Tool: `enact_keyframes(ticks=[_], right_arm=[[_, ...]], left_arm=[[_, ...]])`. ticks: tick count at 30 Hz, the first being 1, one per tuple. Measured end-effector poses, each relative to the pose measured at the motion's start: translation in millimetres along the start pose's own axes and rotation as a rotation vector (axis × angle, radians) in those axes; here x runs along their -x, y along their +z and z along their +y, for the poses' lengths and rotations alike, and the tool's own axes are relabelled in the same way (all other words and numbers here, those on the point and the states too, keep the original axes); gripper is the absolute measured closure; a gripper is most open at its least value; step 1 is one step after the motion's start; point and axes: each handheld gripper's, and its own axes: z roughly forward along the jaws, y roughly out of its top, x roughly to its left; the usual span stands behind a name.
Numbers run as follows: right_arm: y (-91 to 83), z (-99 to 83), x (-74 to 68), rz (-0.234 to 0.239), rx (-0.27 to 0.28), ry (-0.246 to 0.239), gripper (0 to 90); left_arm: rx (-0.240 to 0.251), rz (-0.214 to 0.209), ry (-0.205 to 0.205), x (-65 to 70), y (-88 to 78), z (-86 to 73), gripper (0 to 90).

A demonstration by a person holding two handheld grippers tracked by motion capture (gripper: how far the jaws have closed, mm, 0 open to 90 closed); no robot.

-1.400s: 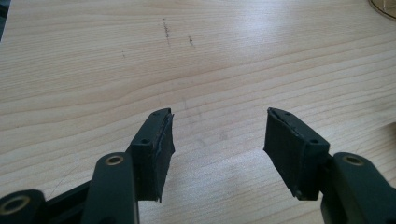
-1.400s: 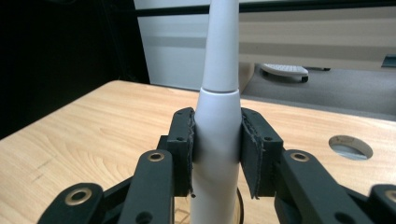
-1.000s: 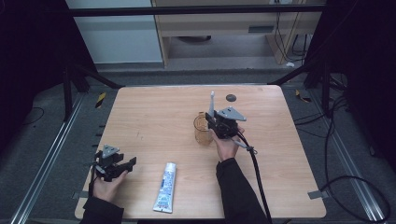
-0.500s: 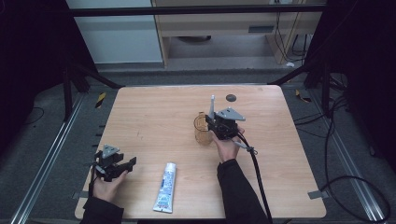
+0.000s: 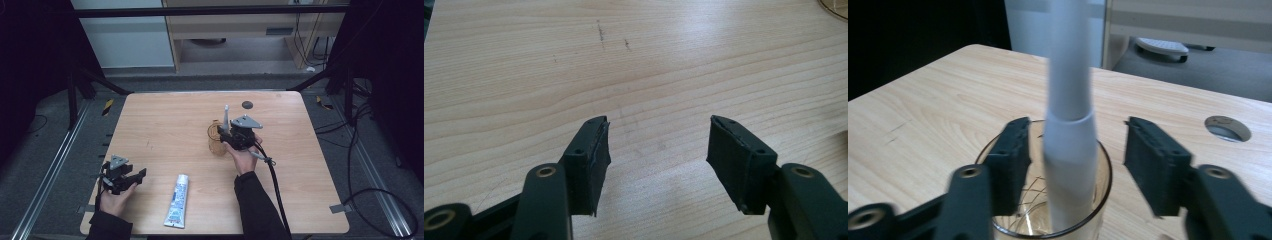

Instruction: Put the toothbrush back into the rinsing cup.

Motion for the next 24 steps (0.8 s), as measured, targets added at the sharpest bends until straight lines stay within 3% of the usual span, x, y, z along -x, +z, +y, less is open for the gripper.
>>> enact_keyframes(ticks=[11,24], right_arm=[[-15.9,5.0,-1.6,0.045,-0.038,-0.004,21.7],[-60.0,-1.4,13.3,0.051,-0.081,-0.026,18.1]], left_arm=[[0.010,-0.003,0.000,1.7,-1.4,0.5,40.7],[0.018,-0.031,0.007,8.2,-5.6,1.3,45.0]])
